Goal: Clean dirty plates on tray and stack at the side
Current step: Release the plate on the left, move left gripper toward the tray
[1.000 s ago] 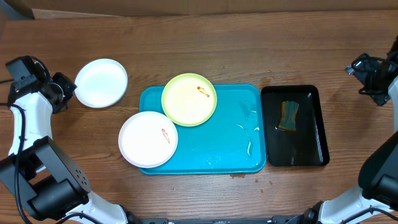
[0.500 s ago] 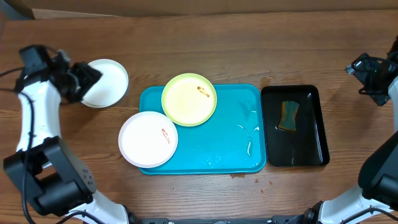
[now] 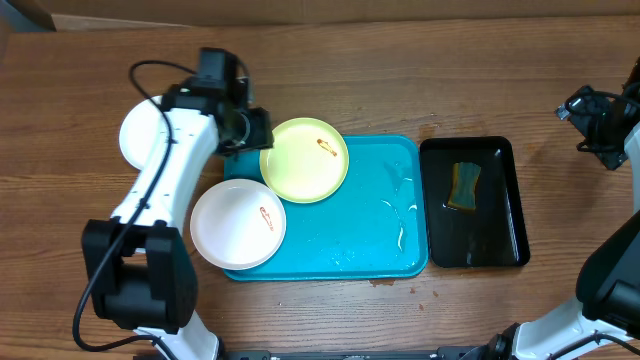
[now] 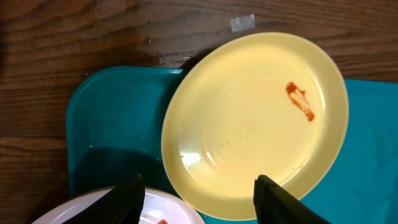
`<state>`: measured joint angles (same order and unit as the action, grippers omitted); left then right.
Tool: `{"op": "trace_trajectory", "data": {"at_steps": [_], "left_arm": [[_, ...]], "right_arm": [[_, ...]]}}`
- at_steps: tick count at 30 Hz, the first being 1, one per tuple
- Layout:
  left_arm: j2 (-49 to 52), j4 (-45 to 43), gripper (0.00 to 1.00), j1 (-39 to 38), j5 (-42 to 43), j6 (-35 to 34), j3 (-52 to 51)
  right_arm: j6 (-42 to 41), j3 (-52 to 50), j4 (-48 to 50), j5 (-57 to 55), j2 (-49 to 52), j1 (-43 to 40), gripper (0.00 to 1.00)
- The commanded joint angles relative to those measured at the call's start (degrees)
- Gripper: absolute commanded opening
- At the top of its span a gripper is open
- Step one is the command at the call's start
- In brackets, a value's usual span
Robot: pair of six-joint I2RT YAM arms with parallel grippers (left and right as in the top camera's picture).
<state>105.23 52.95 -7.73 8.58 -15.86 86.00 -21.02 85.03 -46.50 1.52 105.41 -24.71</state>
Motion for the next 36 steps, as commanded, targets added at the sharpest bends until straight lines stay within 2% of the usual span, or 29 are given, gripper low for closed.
{"op": "trace_trajectory", "data": {"at_steps": [1,3,7,11,14,17,25,36], "left_arm": [[0.42,0.0,0.59,-2.1,-8.15,0.13,-0.48],[0.42,-0.09,0.57,-2.34,-8.15,-1.11,-0.48],[0.42,-0.52,0.49,-2.38,-8.09,-1.6,-1.46],[0.42,-2.49,0.48,-2.43,-8.11,-1.81,-4.68],[0.42,-6.99,0.45,-2.43,-7.5,-1.97,-8.48],[0.42,-11.23,0.37,-2.43,-7.67,-1.95,-11.17],[0.42,-17.97,0.33,-2.78,-7.52,-3.02,-16.92],[0.42,-21.22,0.37,-4.07,-4.94,-3.02,-19.96]], "right_arm": [[-0.46,0.81,0.15,0.07,-0.5,0.11,1.0],[-0.46,0.81,0.15,0.09,-0.5,0.11,1.0],[-0.46,0.81,0.15,0.09,-0.5,0.11,1.0],[-0.46,0.81,0.15,0.09,-0.5,0.11,1.0],[-0.46,0.81,0.15,0.09,-0.5,0.11,1.0],[-0.44,0.81,0.15,0.09,-0.5,0.11,1.0],[-0.44,0.81,0.15,0.09,-0.5,0.11,1.0],[-0.46,0.81,0.15,0.09,-0.5,0.11,1.0]]}}
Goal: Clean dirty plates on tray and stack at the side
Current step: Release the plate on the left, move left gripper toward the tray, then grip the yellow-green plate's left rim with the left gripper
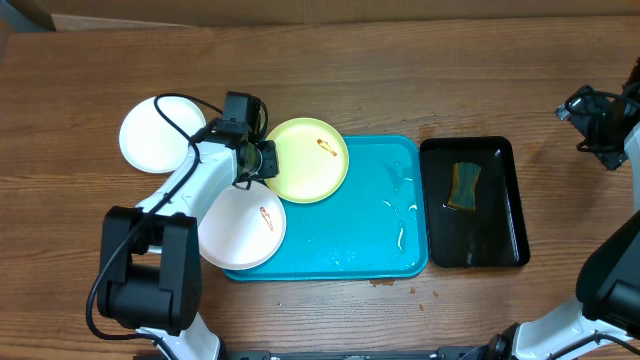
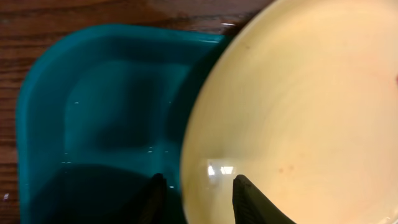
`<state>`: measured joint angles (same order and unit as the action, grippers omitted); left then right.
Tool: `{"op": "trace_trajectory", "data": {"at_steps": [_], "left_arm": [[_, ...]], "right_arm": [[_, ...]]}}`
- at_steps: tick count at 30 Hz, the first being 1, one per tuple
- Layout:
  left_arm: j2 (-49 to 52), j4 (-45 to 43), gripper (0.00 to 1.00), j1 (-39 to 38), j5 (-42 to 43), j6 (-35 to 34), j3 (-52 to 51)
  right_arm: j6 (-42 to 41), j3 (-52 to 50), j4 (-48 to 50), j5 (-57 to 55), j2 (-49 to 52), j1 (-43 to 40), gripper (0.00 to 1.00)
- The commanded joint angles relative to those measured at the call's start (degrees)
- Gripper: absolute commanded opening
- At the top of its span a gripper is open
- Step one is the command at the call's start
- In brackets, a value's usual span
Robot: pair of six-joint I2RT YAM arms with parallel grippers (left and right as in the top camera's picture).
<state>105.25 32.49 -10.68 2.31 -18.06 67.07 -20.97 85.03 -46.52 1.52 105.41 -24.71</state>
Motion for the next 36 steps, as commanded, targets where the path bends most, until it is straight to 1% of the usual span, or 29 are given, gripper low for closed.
{"op": "trace_trajectory", "data": {"at_steps": [1,4,5,10,17,30,33,36], "left_arm": [[0.39,-1.27,0.35,-1.31,1.33,-0.83,-1.38],[0.39,-1.77,0.26,-1.62,1.4,-0.85,-1.81],[0.39,-1.75,0.26,-1.75,1.46,-0.85,-1.81],[0.39,-1.73,0.29,-2.58,2.95,-1.55,-1.81],[0.39,-1.7,0.28,-5.33,7.17,-1.7,-1.81],[0.39,-0.2,0.27,-14.93,8.07,-1.88,-1.81],[0.39,-0.15,0.28,-16.24,8.04,-4.04,-1.81],[0.39,-0.13,0.31,-16.35,8.04,-8.02,-1.81]], "right_arm": [[-0.5,0.81,0.17,0.09,-0.5,0.11,1.0],[-0.5,0.81,0.17,0.09,-0.5,0.11,1.0],[-0.5,0.81,0.17,0.09,-0.5,0.11,1.0],[-0.5,0.81,0.17,0.09,-0.5,0.11,1.0],[-0.5,0.81,0.17,0.09,-0.5,0.11,1.0],[-0.5,0.81,0.17,0.09,-0.5,0.11,1.0],[-0.5,0.81,0.17,0.09,-0.5,0.11,1.0],[-0.5,0.81,0.17,0.07,-0.5,0.11,1.0]]}}
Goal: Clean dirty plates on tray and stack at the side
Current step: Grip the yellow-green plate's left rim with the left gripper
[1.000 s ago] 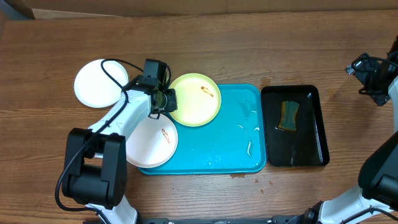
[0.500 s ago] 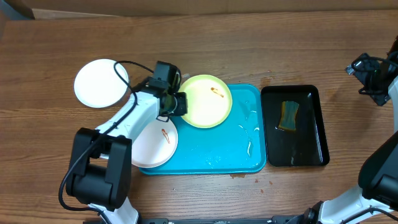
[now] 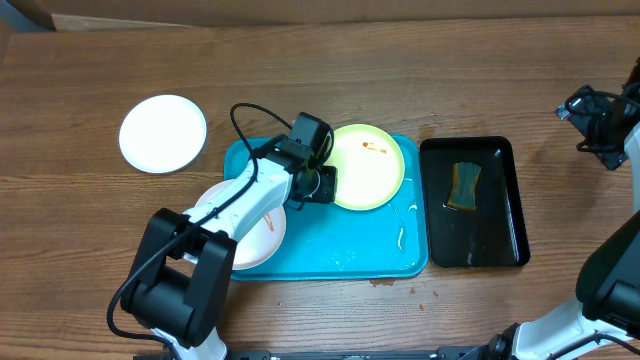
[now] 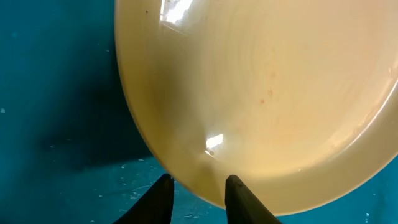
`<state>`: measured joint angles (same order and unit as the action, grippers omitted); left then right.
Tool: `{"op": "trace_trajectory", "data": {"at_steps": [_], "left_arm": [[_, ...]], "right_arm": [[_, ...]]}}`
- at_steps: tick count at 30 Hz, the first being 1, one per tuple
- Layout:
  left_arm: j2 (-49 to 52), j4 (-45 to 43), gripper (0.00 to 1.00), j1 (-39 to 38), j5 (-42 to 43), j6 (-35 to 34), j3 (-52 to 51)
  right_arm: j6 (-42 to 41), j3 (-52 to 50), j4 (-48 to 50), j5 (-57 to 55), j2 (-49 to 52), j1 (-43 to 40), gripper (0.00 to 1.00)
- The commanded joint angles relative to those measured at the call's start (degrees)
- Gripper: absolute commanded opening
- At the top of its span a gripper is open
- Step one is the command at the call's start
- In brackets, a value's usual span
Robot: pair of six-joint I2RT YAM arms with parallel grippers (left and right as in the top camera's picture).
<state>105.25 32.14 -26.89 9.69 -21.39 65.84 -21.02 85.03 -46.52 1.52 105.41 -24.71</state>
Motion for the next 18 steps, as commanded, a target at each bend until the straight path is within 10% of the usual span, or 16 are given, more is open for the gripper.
{"op": "trace_trajectory", "data": {"at_steps": [1,8,18], "left_arm": [[0.39,0.26,0.33,-0.13,0.66,-6.16,-0.59],[0.39,2.16,0.51,-0.17,0.94,-21.97,-0.59],[0.39,2.51,0.29,-2.14,7.65,-41.35,-0.59]], "right_arm": [[-0.44,0.81,0.17,0.09,-0.5,0.11,1.0],[-0.46,0.81,0.17,0.09,-0.5,0.11,1.0],[-0.46,0.81,0.17,0.09,-0.5,0.11,1.0]]}}
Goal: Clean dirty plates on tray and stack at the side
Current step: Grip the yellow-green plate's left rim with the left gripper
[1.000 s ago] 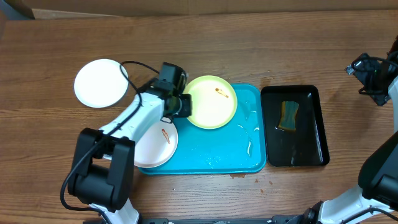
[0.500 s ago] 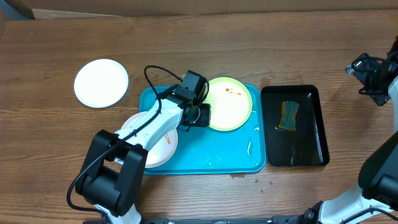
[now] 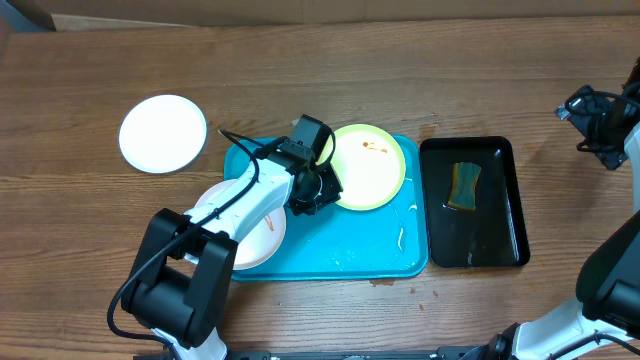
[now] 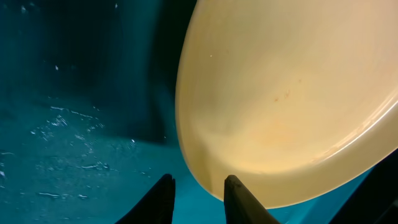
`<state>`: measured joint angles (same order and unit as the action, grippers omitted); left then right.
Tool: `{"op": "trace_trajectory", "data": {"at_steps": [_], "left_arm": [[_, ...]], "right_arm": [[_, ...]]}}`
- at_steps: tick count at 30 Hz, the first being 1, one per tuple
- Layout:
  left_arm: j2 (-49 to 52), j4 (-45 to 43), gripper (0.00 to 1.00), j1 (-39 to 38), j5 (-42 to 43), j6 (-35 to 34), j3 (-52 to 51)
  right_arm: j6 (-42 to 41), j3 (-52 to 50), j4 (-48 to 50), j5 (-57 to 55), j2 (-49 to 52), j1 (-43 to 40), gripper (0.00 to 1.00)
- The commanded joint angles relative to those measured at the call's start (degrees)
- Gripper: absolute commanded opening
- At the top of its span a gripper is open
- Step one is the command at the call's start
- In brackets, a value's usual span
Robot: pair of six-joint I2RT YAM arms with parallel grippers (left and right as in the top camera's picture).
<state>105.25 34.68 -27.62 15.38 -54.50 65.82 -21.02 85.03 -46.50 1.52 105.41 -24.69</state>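
A yellow plate (image 3: 368, 165) with a red smear lies at the back right of the teal tray (image 3: 360, 240). My left gripper (image 3: 318, 192) is shut on the plate's left rim. In the left wrist view the yellow plate (image 4: 292, 93) fills the upper right, its rim running between the fingertips of my left gripper (image 4: 198, 180), with a dark shadow beneath it on the wet tray (image 4: 74, 124). A white plate (image 3: 240, 235) with a red smear sits at the tray's front left, partly under the left arm. My right gripper (image 3: 590, 125) hangs at the far right edge, away from everything.
A clean white plate (image 3: 163, 133) lies on the table left of the tray. A black tray (image 3: 500, 240) of water holds a sponge (image 3: 464, 186) just right of the teal tray. Water streaks mark the teal tray's right half.
The left gripper has turned and shifted slightly toward the front, still gripping the yellow plate's rim. The plate stays at the tray's back right. The right arm is unmoved.
The left gripper first stood open above the yellow plate at the tray's back left corner. Then it was shut on the plate's left rim there. After that the plate was at the tray's back right, beside the black tray, where the gripper holds it now.
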Motion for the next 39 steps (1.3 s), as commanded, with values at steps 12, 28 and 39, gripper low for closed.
{"op": "trace_trajectory", "data": {"at_steps": [12,28,39], "left_arm": [[0.39,-0.35,0.3,-8.44,-10.38,-15.19,-0.57],[0.39,-0.96,0.16,-9.03,-11.5,-17.55,-0.59],[0.42,-1.14,0.2,-9.18,-12.9,-17.55,-0.59]], "right_arm": [[-0.46,0.81,0.15,0.09,-0.5,0.09,1.0],[-0.44,0.81,0.15,0.09,-0.5,0.09,1.0],[-0.44,0.81,0.15,0.09,-0.5,0.09,1.0]]}}
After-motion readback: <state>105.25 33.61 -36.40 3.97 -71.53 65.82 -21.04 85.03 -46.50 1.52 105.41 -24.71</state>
